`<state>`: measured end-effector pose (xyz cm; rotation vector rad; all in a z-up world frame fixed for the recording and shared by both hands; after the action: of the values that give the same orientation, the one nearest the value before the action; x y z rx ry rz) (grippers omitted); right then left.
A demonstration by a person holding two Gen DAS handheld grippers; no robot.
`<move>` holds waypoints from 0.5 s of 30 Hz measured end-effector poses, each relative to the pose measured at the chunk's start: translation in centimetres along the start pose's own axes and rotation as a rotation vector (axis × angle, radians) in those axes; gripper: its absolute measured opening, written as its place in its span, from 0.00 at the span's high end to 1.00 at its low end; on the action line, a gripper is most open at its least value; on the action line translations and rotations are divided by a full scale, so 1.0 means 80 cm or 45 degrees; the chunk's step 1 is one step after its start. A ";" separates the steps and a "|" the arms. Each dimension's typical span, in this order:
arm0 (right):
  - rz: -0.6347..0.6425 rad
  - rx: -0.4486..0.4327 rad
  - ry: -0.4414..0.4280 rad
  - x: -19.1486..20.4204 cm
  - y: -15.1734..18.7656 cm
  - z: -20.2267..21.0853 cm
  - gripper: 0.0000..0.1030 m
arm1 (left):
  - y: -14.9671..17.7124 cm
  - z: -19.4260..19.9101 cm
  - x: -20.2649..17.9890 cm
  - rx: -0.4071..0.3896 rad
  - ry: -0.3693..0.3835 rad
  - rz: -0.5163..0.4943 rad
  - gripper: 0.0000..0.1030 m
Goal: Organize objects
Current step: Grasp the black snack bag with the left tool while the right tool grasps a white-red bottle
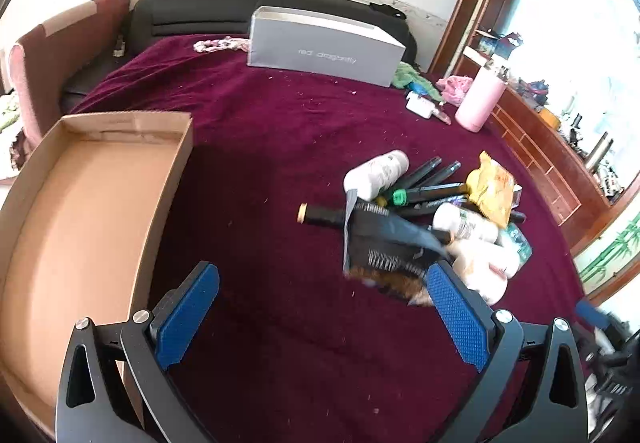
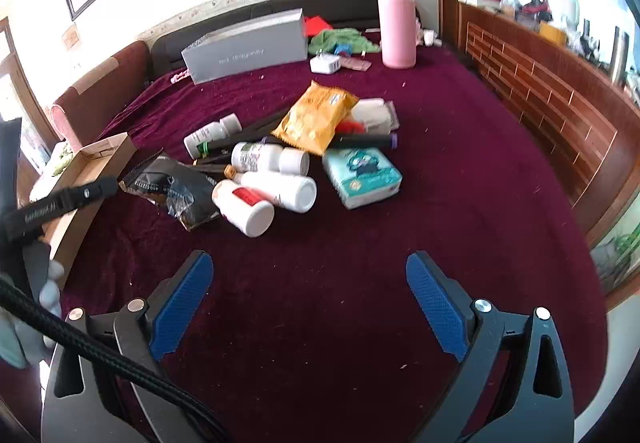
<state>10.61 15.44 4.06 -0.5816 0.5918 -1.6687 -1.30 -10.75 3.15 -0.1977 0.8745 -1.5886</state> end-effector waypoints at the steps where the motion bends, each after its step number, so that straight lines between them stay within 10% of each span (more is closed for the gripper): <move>1: -0.005 0.011 -0.011 0.000 0.002 -0.003 0.04 | -0.005 -0.007 0.003 0.009 0.026 0.023 0.02; 15: -0.119 0.041 -0.096 -0.022 0.003 -0.014 0.04 | 0.019 -0.085 -0.026 0.137 0.031 0.254 0.02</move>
<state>10.34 17.22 2.93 -0.6547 0.4885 -1.7329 -3.63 -5.94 -1.82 -0.0142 0.7996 -1.4494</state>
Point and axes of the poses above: each gripper's, at about its wrist camera, not at the fingertips, and z roughly against the way its jaws point, x to its left, y to its underside, the point moved 4 cm from there along -z, roughly the way its jaws point, and after that the axes turned 9 degrees about y, right-handed, at the moved point
